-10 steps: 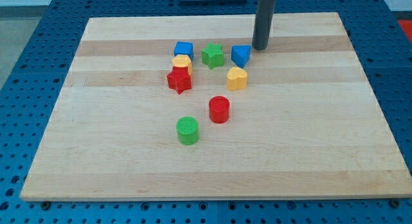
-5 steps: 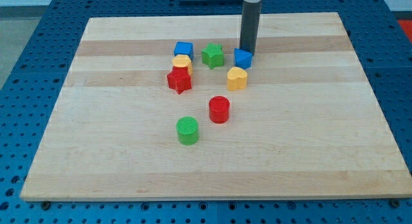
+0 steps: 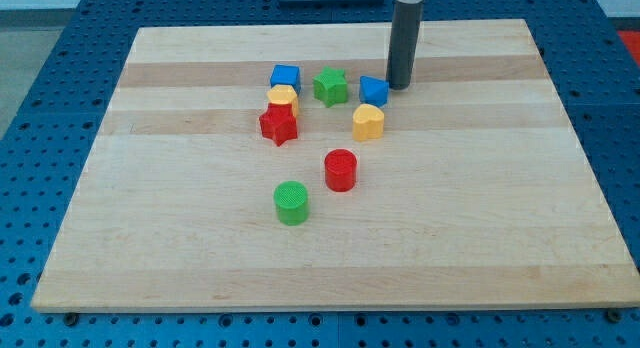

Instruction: Move the blue triangle to the top of the yellow heart

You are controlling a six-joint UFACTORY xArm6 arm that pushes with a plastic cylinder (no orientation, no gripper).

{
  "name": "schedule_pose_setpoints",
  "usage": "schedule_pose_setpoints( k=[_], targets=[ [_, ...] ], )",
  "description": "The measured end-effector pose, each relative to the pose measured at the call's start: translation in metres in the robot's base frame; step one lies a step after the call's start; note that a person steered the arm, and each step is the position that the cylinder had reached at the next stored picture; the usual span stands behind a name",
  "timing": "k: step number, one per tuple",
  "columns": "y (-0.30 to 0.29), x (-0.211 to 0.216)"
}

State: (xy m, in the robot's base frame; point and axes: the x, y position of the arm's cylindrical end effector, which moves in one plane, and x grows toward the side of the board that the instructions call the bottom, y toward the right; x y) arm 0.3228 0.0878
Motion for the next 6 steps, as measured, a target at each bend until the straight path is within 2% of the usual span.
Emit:
schedule_pose_setpoints(
  k=[2, 4, 5, 6],
  targets=[
    [-0.028, 0.004],
    [-0.028, 0.004],
    [-0.029, -0.004],
    [-0.067, -0.045]
  ],
)
